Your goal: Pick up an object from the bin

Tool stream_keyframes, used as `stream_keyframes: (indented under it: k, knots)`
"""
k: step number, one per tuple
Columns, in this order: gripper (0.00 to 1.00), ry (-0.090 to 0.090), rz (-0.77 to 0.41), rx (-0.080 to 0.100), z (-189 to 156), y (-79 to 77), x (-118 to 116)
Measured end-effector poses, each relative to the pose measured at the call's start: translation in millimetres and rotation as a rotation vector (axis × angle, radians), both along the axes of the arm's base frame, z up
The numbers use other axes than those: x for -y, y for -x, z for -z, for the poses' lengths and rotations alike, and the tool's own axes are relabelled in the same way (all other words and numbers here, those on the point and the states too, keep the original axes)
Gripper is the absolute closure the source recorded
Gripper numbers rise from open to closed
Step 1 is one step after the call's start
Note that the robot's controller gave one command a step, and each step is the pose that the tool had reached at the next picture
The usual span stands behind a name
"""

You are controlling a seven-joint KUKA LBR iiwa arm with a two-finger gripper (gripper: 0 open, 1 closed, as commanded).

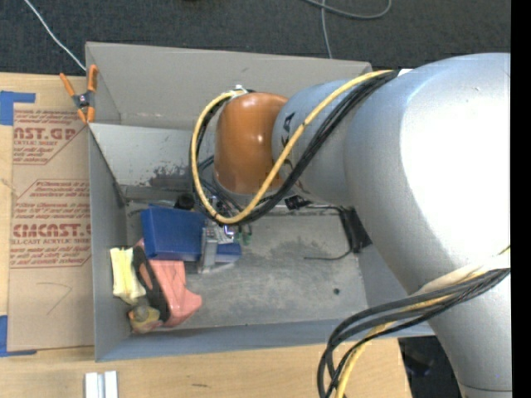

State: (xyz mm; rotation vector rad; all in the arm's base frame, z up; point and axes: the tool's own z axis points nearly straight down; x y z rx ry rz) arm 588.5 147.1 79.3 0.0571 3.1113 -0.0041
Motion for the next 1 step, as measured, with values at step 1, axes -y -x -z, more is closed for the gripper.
stream_keyframes:
  k: [1]
  knots:
    - [1.0,0.016,-0.406,0.033,-3.5,-1.1,-28.1]
